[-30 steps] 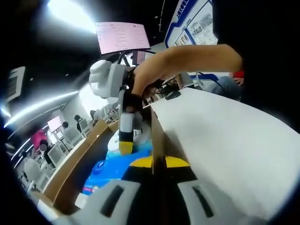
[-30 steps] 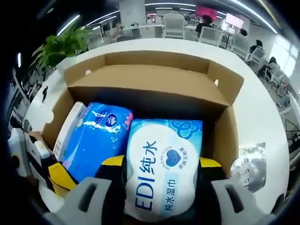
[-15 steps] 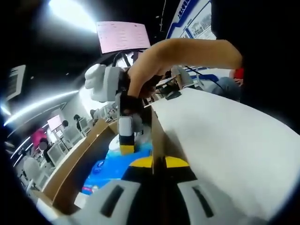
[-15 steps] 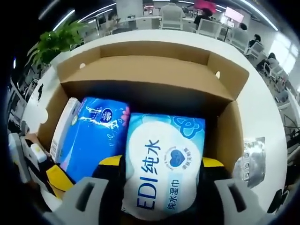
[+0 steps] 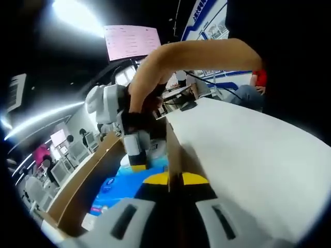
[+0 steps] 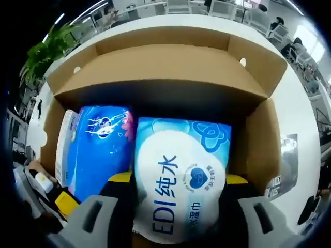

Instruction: Operate the shoe box by opening the lid, removing the specified soft item, and placing it in the target area until the item is outside and the box remains undamaged.

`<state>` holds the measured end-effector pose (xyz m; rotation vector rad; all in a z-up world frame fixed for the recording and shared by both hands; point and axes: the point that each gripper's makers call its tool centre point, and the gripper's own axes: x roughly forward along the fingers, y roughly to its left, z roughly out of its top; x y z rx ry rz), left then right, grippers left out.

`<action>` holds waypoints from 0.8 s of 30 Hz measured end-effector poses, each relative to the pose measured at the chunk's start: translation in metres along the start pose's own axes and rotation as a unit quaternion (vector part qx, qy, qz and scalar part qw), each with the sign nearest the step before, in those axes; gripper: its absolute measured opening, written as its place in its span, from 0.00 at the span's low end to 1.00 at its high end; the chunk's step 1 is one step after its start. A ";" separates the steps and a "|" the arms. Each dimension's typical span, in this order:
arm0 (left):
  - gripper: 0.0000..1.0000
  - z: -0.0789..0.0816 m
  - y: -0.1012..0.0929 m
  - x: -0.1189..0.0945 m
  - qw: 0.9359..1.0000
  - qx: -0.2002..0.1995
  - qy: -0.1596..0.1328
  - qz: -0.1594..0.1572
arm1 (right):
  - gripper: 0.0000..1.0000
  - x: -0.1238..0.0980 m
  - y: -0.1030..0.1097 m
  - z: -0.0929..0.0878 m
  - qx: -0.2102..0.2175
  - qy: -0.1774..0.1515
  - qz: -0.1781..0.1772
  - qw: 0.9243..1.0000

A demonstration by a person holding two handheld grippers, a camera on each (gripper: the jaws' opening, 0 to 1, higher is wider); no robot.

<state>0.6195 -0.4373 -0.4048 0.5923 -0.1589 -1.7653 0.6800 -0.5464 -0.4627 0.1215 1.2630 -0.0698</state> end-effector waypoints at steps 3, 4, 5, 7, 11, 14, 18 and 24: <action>0.05 0.000 0.000 0.000 1.000 0.001 0.000 -0.001 | 0.70 0.009 -0.003 0.003 0.002 0.020 0.014 1.000; 0.05 0.000 -0.001 0.000 1.000 0.001 0.000 -0.002 | 0.70 0.010 -0.004 0.005 -0.005 0.026 0.011 1.000; 0.05 0.000 -0.001 0.000 1.000 0.001 0.000 -0.002 | 0.70 0.010 -0.004 0.005 -0.007 0.029 0.011 1.000; 0.05 0.000 -0.001 0.001 1.000 0.002 0.000 -0.001 | 0.70 0.012 -0.006 0.010 -0.013 0.029 0.010 0.999; 0.05 0.000 0.000 0.001 1.000 0.004 0.002 0.002 | 0.71 0.013 -0.007 0.014 -0.025 0.018 0.007 1.000; 0.05 0.000 0.001 0.001 1.000 0.002 0.003 0.005 | 0.70 0.013 -0.007 0.014 -0.022 0.006 0.007 1.000; 0.06 -0.001 0.003 0.001 1.000 0.003 0.003 0.011 | 0.69 0.011 -0.005 0.014 -0.020 -0.017 -0.001 1.000; 0.06 -0.001 0.002 0.001 1.000 0.006 0.002 0.010 | 0.64 0.003 -0.003 0.016 -0.014 -0.026 0.011 0.999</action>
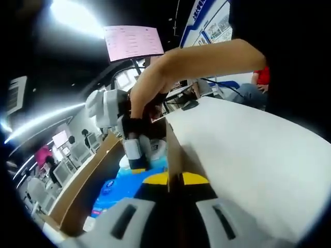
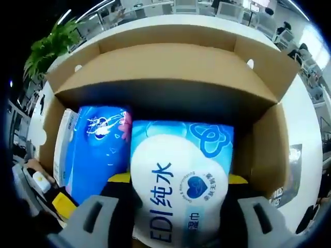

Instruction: Operate the shoe box by opening the lid, removing the specified soft item, and placing it in the target area until the item is outside and the box remains undamaged.

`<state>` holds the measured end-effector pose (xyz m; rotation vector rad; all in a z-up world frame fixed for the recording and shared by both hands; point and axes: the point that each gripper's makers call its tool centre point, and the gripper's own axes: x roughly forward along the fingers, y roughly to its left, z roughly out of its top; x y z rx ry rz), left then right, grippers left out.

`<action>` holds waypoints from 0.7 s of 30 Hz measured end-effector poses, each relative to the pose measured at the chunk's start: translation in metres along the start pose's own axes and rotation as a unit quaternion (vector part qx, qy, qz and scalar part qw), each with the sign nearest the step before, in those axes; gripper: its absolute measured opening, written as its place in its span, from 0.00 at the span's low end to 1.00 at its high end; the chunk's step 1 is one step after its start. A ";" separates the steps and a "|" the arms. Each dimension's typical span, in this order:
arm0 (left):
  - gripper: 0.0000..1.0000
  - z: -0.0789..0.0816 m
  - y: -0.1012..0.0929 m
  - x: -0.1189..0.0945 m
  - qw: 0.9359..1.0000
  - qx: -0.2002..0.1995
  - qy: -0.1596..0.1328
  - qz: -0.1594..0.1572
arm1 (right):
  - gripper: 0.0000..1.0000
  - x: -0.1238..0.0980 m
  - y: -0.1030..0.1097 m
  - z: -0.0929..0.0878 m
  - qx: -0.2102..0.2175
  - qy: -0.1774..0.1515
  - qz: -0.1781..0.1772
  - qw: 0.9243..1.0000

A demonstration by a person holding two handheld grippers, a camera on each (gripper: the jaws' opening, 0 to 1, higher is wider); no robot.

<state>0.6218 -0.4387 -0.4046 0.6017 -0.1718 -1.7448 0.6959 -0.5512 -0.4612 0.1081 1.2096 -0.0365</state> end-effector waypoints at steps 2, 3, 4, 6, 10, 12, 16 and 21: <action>0.06 0.000 0.000 0.000 1.000 0.000 0.000 -0.001 | 0.63 -0.003 0.002 -0.001 -0.002 -0.001 -0.001 1.000; 0.06 0.000 0.000 0.000 1.000 0.001 -0.001 -0.001 | 0.62 -0.003 0.001 0.000 -0.002 -0.004 0.000 1.000; 0.06 0.000 0.000 0.000 1.000 0.001 -0.001 -0.001 | 0.61 -0.005 0.002 -0.001 0.001 -0.005 0.000 1.000; 0.06 0.000 0.000 0.000 1.000 0.000 0.000 0.000 | 0.60 -0.008 0.001 0.000 0.000 -0.011 -0.001 1.000; 0.06 0.000 0.000 0.000 1.000 -0.001 0.000 0.001 | 0.60 -0.017 0.000 0.006 -0.013 -0.021 -0.005 1.000; 0.06 0.000 0.000 0.000 1.000 -0.001 0.000 0.001 | 0.60 -0.021 -0.001 0.006 -0.002 -0.020 -0.005 1.000; 0.06 0.000 0.000 0.000 1.000 0.000 0.000 0.001 | 0.60 -0.030 0.004 0.005 -0.006 -0.029 0.000 1.000; 0.06 0.000 0.001 0.000 1.000 0.000 0.000 0.001 | 0.60 -0.043 0.013 -0.004 -0.005 -0.045 -0.005 0.999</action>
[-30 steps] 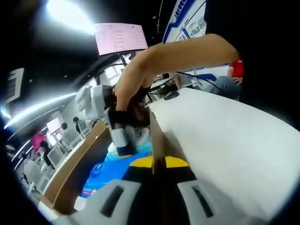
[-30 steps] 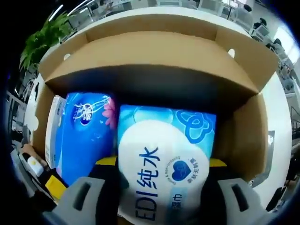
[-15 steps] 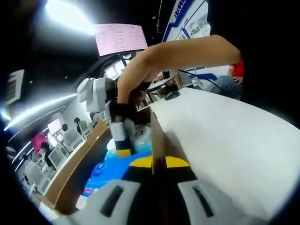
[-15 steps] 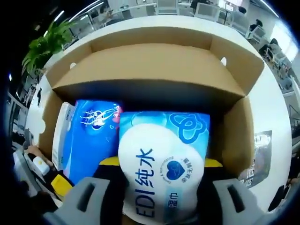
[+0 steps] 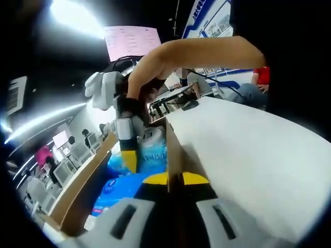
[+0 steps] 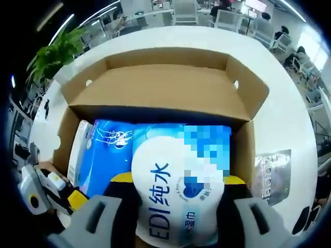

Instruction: Operate the shoe box by opening the lid, removing the specified soft item, and placing it in the target area until the item is outside and the box remains undamaged.

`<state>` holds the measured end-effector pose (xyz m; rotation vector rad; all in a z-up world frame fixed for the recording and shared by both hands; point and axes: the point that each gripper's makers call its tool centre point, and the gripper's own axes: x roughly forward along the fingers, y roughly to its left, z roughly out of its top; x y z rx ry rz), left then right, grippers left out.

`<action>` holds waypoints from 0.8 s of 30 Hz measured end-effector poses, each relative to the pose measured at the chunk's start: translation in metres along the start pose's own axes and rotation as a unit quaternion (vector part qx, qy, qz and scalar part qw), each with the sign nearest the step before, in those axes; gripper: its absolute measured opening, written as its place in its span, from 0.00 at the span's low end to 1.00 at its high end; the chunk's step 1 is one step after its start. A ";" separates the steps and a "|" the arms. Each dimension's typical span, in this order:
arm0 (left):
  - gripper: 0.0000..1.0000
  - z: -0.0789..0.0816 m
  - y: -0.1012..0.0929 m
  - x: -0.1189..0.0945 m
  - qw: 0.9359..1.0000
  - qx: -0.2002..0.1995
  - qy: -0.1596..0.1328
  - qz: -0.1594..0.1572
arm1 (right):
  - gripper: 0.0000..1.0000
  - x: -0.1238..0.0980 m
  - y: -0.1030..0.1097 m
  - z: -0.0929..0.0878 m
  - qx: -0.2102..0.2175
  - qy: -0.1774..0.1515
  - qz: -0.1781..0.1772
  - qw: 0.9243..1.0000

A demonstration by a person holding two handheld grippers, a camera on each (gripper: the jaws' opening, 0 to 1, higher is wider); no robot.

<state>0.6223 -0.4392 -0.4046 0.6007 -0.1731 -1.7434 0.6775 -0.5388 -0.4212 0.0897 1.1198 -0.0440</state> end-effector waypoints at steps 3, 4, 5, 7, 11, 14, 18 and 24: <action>0.06 0.000 0.000 0.000 1.000 0.001 0.000 0.000 | 0.60 -0.006 0.000 0.000 -0.007 -0.001 -0.003 1.000; 0.06 0.000 0.000 0.000 1.000 0.003 0.000 0.001 | 0.60 -0.007 0.000 0.000 -0.006 -0.003 -0.002 1.000; 0.06 0.000 0.000 0.000 1.000 0.003 0.000 0.001 | 0.60 -0.009 0.000 0.001 -0.003 -0.004 0.000 1.000; 0.06 0.000 0.000 0.000 1.000 0.002 0.000 0.001 | 0.60 -0.014 0.000 0.003 -0.002 -0.007 0.001 1.000; 0.06 0.000 0.001 0.001 1.000 -0.005 0.001 0.002 | 0.60 -0.024 0.003 0.009 -0.004 -0.018 0.009 1.000; 0.06 0.000 0.001 0.000 1.000 -0.003 0.000 0.001 | 0.60 -0.029 0.004 0.013 -0.013 -0.026 0.008 1.000; 0.06 0.000 0.001 0.000 1.000 -0.003 0.001 0.002 | 0.60 -0.036 0.003 0.022 -0.021 -0.034 0.008 0.999; 0.06 0.000 0.001 0.000 1.000 -0.002 0.000 0.002 | 0.60 -0.042 0.005 0.025 -0.040 -0.035 0.010 0.999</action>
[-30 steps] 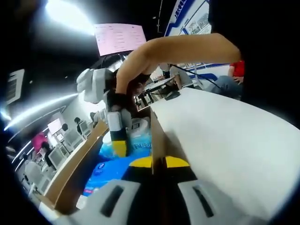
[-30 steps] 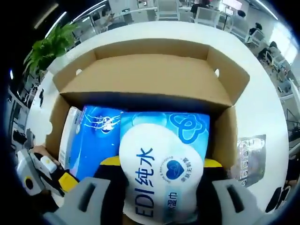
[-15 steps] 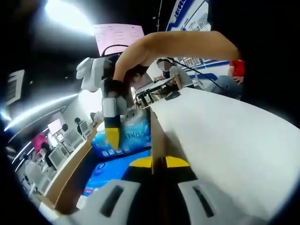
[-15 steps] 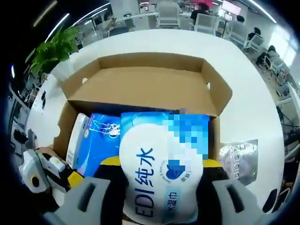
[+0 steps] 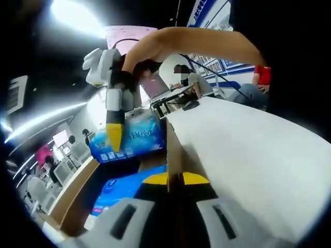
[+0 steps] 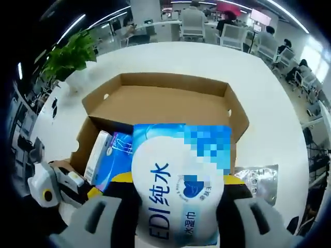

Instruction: Operate the shoe box by opening the lid, removing the specified soft item, and placing it in the target area until the item is outside and the box remains undamaged.

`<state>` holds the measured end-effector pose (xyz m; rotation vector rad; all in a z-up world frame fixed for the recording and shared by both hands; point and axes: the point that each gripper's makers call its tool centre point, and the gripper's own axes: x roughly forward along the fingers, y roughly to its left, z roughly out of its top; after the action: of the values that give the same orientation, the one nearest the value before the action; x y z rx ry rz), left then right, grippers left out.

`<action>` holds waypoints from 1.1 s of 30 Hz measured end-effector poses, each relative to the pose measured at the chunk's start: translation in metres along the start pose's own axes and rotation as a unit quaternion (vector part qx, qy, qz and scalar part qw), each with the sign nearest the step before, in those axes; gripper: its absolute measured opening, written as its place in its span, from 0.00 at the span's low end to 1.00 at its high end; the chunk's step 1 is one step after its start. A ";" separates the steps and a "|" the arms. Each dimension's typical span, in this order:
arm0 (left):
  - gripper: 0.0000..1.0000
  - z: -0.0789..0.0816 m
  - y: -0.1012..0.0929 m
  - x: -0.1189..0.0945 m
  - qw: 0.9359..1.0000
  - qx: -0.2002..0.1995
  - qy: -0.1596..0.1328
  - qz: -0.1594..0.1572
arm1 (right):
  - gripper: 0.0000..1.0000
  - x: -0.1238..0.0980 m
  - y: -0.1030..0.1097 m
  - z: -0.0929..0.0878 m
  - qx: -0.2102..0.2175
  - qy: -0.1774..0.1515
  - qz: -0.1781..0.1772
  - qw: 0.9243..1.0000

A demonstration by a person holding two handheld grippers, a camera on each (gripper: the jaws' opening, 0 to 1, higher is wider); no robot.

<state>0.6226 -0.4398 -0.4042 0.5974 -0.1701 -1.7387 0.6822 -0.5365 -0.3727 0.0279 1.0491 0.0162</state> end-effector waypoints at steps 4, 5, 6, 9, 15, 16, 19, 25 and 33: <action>0.06 0.000 0.000 0.000 1.000 0.000 0.000 0.000 | 0.60 -0.001 -0.007 0.001 0.000 0.001 -0.004 1.000; 0.06 0.000 0.000 0.000 1.000 0.000 0.000 0.000 | 0.60 -0.002 -0.007 0.001 0.000 0.001 -0.004 1.000; 0.06 0.000 0.000 0.000 1.000 0.001 0.000 0.000 | 0.60 -0.003 -0.009 0.000 0.001 0.002 -0.004 1.000; 0.06 0.000 0.000 0.000 1.000 0.002 0.000 0.000 | 0.60 -0.007 -0.010 0.003 0.009 -0.007 0.001 1.000; 0.06 0.000 0.000 0.000 1.000 0.001 0.000 0.000 | 0.60 -0.013 -0.011 0.009 -0.004 -0.012 -0.010 1.000; 0.06 0.000 -0.001 0.000 1.000 0.001 0.000 0.000 | 0.60 -0.013 -0.012 0.008 -0.003 -0.011 -0.010 1.000; 0.06 0.000 -0.001 0.000 1.000 0.002 -0.001 0.000 | 0.60 -0.012 -0.017 0.006 -0.002 -0.009 -0.017 1.000; 0.06 0.000 -0.001 0.000 1.000 0.002 -0.001 0.000 | 0.60 -0.014 -0.029 0.000 0.008 -0.006 -0.024 1.000; 0.06 0.000 0.000 0.000 1.000 0.003 -0.001 0.000 | 0.60 -0.017 -0.033 -0.005 0.011 -0.003 -0.020 1.000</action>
<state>0.6222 -0.4395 -0.4041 0.6003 -0.1758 -1.7395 0.6688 -0.5702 -0.3613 0.0263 1.0438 -0.0307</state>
